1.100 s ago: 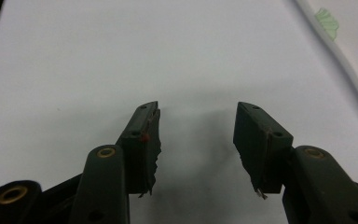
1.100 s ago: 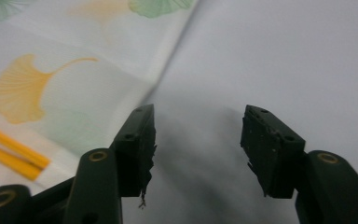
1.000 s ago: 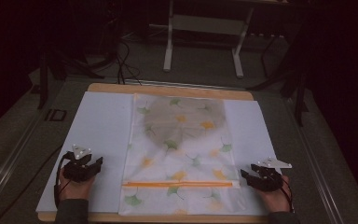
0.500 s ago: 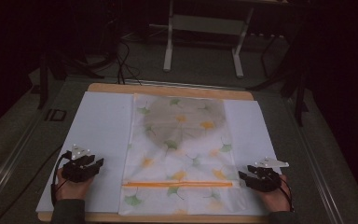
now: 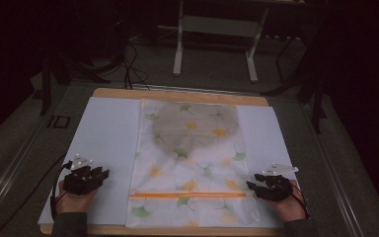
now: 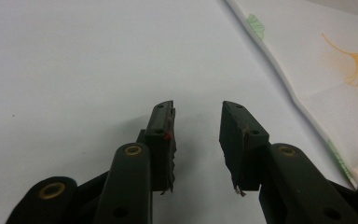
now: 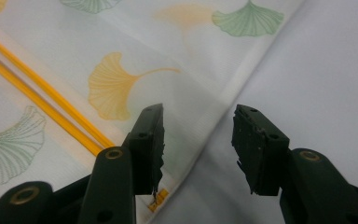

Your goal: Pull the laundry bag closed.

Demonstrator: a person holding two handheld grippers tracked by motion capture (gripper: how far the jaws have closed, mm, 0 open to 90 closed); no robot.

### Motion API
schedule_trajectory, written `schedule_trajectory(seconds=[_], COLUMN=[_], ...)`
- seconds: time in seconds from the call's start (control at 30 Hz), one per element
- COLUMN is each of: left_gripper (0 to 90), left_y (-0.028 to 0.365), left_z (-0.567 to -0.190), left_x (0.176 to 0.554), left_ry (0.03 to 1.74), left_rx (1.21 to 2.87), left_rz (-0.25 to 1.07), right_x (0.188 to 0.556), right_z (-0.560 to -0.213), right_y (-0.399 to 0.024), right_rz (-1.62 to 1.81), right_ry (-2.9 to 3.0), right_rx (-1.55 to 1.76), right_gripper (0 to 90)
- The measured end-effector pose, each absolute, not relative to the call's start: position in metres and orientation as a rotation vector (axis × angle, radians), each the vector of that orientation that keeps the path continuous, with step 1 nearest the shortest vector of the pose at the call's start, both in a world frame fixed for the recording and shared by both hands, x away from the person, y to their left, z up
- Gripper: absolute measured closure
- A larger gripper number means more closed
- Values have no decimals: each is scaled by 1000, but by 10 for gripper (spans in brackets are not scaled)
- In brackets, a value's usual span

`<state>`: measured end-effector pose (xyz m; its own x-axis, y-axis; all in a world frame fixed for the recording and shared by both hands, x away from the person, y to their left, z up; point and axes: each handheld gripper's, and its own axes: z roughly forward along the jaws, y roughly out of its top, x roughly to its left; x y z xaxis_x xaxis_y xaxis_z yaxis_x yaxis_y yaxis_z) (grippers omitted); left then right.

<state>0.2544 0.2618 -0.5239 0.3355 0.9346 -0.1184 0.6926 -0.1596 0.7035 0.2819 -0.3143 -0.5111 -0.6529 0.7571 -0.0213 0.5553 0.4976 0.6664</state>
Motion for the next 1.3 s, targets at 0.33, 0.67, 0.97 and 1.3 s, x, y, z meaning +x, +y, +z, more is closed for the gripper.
schedule_trajectory(seconds=[0.33,0.67,0.97,1.3], left_gripper=[652,653,666,666], left_y=[260,255,255,255], left_z=[-522,-521,-520,-520], left_x=[254,252,252,253], left_ry=[1416,1379,1364,1348], left_rx=[1967,2003,2009,2013], left_rz=[469,478,476,467], right_x=[285,290,290,292], right_z=[-507,-502,-502,-497], right_y=[-289,-257,-224,-194], right_rz=[891,861,871,853], right_ry=[2533,2637,2704,2763], right_rx=[974,835,716,585], right_gripper=[562,557,559,566])
